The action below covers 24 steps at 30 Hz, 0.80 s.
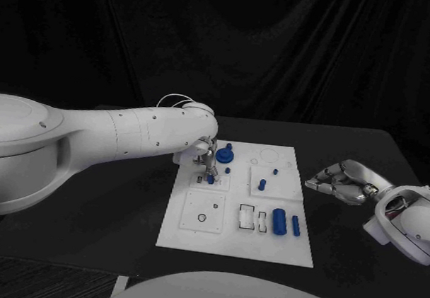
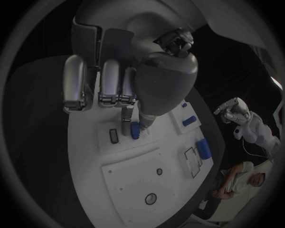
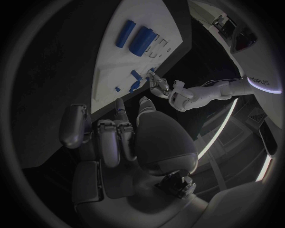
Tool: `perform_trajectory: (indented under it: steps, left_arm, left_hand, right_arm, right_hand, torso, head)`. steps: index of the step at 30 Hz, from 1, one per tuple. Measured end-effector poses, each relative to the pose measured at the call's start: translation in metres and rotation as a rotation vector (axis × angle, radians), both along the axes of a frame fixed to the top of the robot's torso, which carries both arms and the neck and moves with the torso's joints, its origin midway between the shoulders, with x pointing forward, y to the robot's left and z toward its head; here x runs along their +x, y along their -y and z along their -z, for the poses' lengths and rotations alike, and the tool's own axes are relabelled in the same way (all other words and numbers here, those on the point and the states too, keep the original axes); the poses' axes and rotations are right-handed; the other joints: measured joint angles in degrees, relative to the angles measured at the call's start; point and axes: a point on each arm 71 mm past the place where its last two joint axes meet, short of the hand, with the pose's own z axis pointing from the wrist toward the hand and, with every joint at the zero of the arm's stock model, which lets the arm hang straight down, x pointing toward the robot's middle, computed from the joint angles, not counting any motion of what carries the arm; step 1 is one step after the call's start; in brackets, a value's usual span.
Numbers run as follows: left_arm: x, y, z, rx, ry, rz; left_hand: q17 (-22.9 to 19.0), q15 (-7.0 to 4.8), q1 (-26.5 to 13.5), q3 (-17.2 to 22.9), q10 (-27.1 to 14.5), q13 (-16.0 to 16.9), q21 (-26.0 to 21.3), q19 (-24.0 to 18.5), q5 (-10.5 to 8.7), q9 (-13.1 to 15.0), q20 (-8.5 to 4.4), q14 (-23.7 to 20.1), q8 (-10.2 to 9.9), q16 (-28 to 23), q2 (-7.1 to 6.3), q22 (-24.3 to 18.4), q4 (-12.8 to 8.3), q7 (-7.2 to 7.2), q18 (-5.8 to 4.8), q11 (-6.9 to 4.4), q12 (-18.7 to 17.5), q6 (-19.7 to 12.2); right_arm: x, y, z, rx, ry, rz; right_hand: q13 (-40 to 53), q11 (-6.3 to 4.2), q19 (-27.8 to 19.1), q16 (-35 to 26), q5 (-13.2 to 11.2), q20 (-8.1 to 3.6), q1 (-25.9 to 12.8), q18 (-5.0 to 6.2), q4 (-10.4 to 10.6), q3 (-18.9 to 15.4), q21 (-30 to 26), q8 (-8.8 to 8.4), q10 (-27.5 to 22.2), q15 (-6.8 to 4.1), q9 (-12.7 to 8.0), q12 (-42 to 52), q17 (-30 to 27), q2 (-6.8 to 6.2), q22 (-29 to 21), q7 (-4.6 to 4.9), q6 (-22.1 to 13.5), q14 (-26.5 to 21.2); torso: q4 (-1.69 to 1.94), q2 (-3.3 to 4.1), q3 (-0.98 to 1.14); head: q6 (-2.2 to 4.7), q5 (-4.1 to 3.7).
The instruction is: Assemble the parts on the task board
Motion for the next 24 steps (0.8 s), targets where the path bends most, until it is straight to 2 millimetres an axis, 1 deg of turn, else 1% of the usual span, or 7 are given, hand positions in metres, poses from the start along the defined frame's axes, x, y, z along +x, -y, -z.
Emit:
perform_trajectory:
  steps: [5, 7, 8, 10, 13, 16, 24]
  left_arm:
    - [0.000, 0.000, 0.000, -0.006, 0.006, -0.002]
    - [-0.001, 0.000, 0.000, -0.010, 0.011, -0.005]
    - [-0.001, 0.000, 0.000, -0.012, 0.014, -0.007]
    - [-0.003, -0.001, 0.000, -0.016, 0.021, -0.011]
    - [-0.004, -0.003, 0.000, -0.024, 0.033, -0.019]
    - [-0.005, -0.005, -0.001, -0.033, 0.049, -0.030]
    - [-0.009, -0.012, -0.003, -0.060, 0.088, -0.059]
  left_hand:
    - [0.00, 0.01, 0.52, 0.92, -0.08, -0.02, 0.00, 0.00, -0.01, 0.12, 0.00, 0.01, 0.00, 0.00, -0.52, 0.00, -0.46, -0.30, 0.00, -0.27, 0.00, 0.31]
    - [0.00, 0.01, 0.52, 1.30, -0.08, -0.02, 0.00, 0.00, -0.64, 0.17, 0.00, 0.01, 0.00, 0.00, -0.52, 0.00, -0.19, -0.18, 0.00, -0.28, 0.00, 0.44]
    - [0.00, -0.01, 0.52, 1.49, -0.07, -0.02, 0.00, 0.00, -1.00, 0.23, 0.00, 0.03, 0.08, 0.00, -0.52, 0.00, -0.38, -0.10, 0.00, -0.28, 0.00, 0.51]
    - [0.00, -0.12, 0.59, 1.96, -0.07, -0.03, 0.00, -0.14, -1.01, 0.29, -0.14, 0.13, 0.24, 0.00, -0.60, 0.00, -0.54, -0.22, 0.00, -0.28, 0.00, 0.63]
    - [0.00, -0.38, 1.05, 2.99, -0.13, -0.21, 0.00, -0.22, -1.03, 0.37, -0.22, 0.08, 0.46, 0.00, -1.06, 0.00, -1.10, -0.51, -0.01, -0.34, -0.01, 0.92]
    - [0.00, -0.46, 1.48, 4.01, -0.28, -0.22, 0.00, 0.00, -1.15, 0.59, -0.44, 0.00, 0.79, 0.00, -1.50, 0.00, -1.80, -0.65, -0.01, -0.50, -0.02, 1.05]
    - [0.00, -0.67, 2.07, 4.55, -0.27, -0.13, 0.00, -0.21, -0.42, 1.27, -0.65, 0.17, 1.39, 0.00, -2.11, 0.00, -1.41, -0.94, -0.01, -0.50, -0.04, 1.35]
  right_arm:
    - [0.000, 0.000, 0.000, 0.000, 0.000, 0.000]
    - [0.000, 0.000, 0.000, 0.000, 0.000, 0.000]
    - [0.000, 0.000, 0.000, 0.000, 0.000, 0.001]
    - [0.000, 0.000, 0.000, -0.001, 0.000, 0.001]
    - [0.000, 0.001, 0.000, -0.001, -0.001, 0.002]
    - [0.000, 0.001, 0.000, -0.001, -0.001, 0.003]
    - [0.000, 0.001, 0.000, -0.003, -0.002, 0.005]
  right_hand:
    - [0.00, 0.00, 0.00, 0.00, 0.00, 0.00, 0.01, 0.04, 0.00, 0.00, 0.00, 0.05, 0.00, 0.00, 0.00, 0.00, 0.00, 0.01, 0.00, 0.00, 0.00, 0.00]
    - [0.01, 0.00, 0.00, 0.00, 0.00, 0.00, 0.09, 0.93, 0.00, 0.00, 0.00, 0.21, 0.00, 0.00, 0.00, 0.02, 0.00, 0.09, 0.00, 0.00, 0.00, 0.00]
    - [0.03, 0.00, 0.00, 0.00, 0.00, 0.00, 0.16, 0.93, 0.00, 0.00, -0.23, 0.21, 0.00, 0.00, 0.00, 0.11, 0.00, 0.16, 0.00, 0.00, 0.00, 0.00]
    - [0.04, 0.00, -0.12, 0.00, 0.00, -0.12, 0.23, 0.93, 0.00, 0.00, -0.28, 0.21, 0.00, 0.00, 0.00, 0.18, -0.01, 0.23, 0.00, 0.00, 0.00, 0.00]
    - [0.05, 0.00, -0.20, 0.00, 0.17, -0.20, 0.23, 0.92, 0.00, 0.00, -0.52, 0.21, 0.00, 0.00, 0.00, 0.18, -0.01, 0.23, -0.01, 0.00, 0.00, 0.00]
    - [0.03, 0.00, -0.41, 0.00, 0.23, 0.00, 0.44, 0.93, 0.00, 0.00, -0.87, 0.21, 0.00, 0.00, 0.01, 0.18, -0.01, 0.02, -0.01, 0.00, 0.00, 0.00]
    - [0.00, 0.00, -0.61, -0.24, 0.45, -0.20, 0.44, 0.93, 0.00, 0.00, -1.43, 0.21, 0.00, 0.00, 0.01, 0.18, -0.01, 0.01, -0.01, 0.00, 0.00, 0.00]
  torso:
    - [0.00, -0.01, 0.00]
    - [0.00, -0.01, 0.00]
    - [0.00, -0.01, 0.00]
    - [0.00, 0.00, 0.00]
    - [0.00, 0.00, -0.01]
    - [0.00, 0.00, -0.01]
    - [0.00, -0.03, -0.01]
  head:
    - [0.00, 0.06]
    - [0.00, 0.07]
    - [0.00, 0.06]
    - [0.00, 0.06]
    - [0.00, 0.13]
    - [0.00, 0.16]
    - [0.00, 0.05]
